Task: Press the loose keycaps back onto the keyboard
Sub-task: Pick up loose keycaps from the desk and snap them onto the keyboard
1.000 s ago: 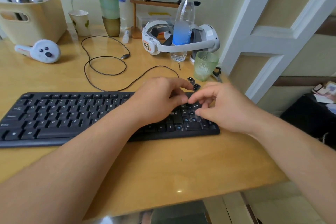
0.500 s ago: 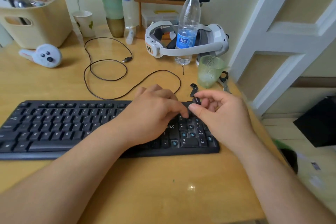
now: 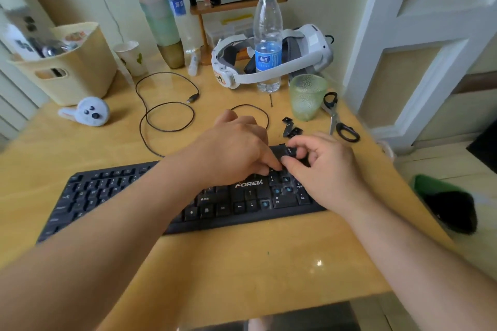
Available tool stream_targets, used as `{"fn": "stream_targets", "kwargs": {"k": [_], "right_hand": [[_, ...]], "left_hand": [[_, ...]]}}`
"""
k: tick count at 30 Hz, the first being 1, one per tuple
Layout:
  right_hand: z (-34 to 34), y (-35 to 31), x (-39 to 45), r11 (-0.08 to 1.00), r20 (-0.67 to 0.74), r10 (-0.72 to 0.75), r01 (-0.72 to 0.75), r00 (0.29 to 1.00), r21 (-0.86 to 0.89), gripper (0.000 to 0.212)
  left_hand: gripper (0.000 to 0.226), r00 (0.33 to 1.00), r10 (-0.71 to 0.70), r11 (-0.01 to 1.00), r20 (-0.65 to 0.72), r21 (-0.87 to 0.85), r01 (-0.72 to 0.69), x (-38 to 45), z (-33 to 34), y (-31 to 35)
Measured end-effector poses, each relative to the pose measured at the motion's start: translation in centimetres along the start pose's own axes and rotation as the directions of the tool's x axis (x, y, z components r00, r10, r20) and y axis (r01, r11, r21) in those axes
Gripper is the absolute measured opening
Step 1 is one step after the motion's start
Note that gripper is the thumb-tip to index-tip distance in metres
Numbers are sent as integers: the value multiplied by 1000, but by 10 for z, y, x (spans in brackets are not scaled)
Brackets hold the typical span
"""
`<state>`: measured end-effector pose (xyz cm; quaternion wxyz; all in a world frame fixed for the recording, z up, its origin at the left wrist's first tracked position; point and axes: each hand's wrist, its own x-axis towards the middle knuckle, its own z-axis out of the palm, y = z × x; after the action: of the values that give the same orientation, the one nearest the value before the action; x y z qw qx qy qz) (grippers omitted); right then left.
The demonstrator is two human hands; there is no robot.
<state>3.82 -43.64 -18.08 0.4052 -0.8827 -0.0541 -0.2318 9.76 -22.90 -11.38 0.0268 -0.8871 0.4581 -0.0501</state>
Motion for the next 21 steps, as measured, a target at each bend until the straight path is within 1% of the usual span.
{"fn": "stream_targets", "kwargs": {"k": [2,4,10,14,17,19,21], "right_hand": [[1,1,-1,1000,8,-16,16,1000,-27,25],[1,1,-2,998,7,-28,28,1000,-48,26],[-1,1,0,999,-29,7,-8,1000,-47,27],[-1,0,-1,998,-19,-1,0,1000,-61,29],[-1,-1,-1,999,-26,3,-4,1000,-45,27],[-1,-1,0,1000,-35,27,-27,999,-11,25],[-2,0,2,998,-52,56,-54,997,38,24]], "left_hand": [[29,997,78,996,17,36,-78,5,-4,-4],[28,991,127,991,34,46,-128,11,-7,-7],[25,976,133,991,172,1,-135,27,-8,-8],[15,963,129,992,236,-18,-128,38,-11,-7],[15,951,79,996,298,-69,-61,41,-15,-8],[15,951,31,984,309,-178,26,36,-21,-10],[12,955,-46,942,293,-305,139,25,-27,-12]]}}
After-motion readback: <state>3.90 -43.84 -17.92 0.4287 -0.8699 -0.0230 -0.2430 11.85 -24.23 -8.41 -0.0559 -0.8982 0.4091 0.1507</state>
